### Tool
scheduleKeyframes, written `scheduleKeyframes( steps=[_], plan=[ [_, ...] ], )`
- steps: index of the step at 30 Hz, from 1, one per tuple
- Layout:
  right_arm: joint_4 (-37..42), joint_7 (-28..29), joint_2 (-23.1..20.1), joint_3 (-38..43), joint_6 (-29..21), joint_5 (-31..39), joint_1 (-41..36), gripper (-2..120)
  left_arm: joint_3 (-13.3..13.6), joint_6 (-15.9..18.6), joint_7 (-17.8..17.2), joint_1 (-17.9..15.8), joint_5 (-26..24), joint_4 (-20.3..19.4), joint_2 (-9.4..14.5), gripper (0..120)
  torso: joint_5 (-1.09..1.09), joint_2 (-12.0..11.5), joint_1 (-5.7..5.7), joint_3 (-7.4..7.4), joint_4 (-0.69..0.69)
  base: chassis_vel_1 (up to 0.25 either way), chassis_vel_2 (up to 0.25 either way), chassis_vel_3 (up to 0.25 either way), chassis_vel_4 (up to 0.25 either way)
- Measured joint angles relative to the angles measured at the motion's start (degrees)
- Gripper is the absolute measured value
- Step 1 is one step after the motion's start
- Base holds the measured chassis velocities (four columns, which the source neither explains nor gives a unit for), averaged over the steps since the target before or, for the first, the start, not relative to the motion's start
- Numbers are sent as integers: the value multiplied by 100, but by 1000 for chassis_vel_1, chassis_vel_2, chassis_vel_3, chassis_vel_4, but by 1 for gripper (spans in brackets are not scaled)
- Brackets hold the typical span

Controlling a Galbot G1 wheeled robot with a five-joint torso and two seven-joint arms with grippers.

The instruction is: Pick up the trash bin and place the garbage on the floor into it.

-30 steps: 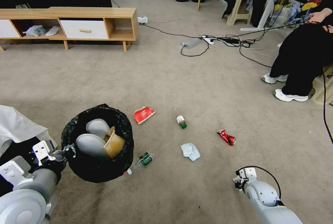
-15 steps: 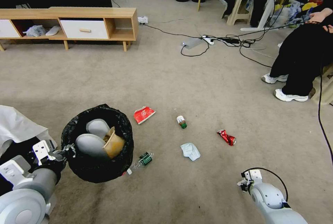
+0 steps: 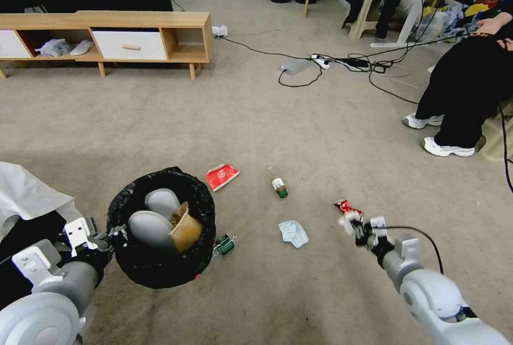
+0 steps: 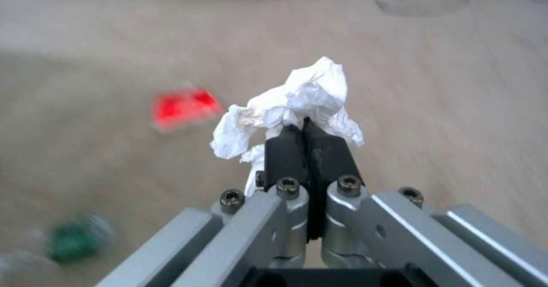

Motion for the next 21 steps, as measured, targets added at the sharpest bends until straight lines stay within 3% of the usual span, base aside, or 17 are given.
scheduleKeyframes(
  steps=[8, 10, 13, 16, 21],
  plan=[
    [297, -850, 41, -4, 662, 331, 198, 0, 300, 35, -9, 113, 64, -94, 103, 4, 1, 0, 0, 0, 0, 0, 0, 0, 0],
    [283, -1383, 63, -131, 1081, 486, 386, 0, 518, 46, -10, 145, 144, -95, 144, 4, 1, 0, 0, 0, 0, 0, 0, 0, 0],
    [248, -1729, 63, -247, 1280, 602, 520, 0, 650, 53, -10, 147, 180, -95, 156, 4, 1, 0, 0, 0, 0, 0, 0, 0, 0],
    [136, -2364, 75, -533, 1570, 769, 859, 0, 998, 58, 84, 127, 240, -119, 182, 4, 1, 0, 0, 0, -1, 0, 0, 0, 0],
    [3, -2733, 90, -829, 1700, 943, 1218, 0, 1290, 79, 128, 51, 295, -118, 189, 4, 1, 0, 0, 0, 0, 0, 0, 0, 0]
  ],
)
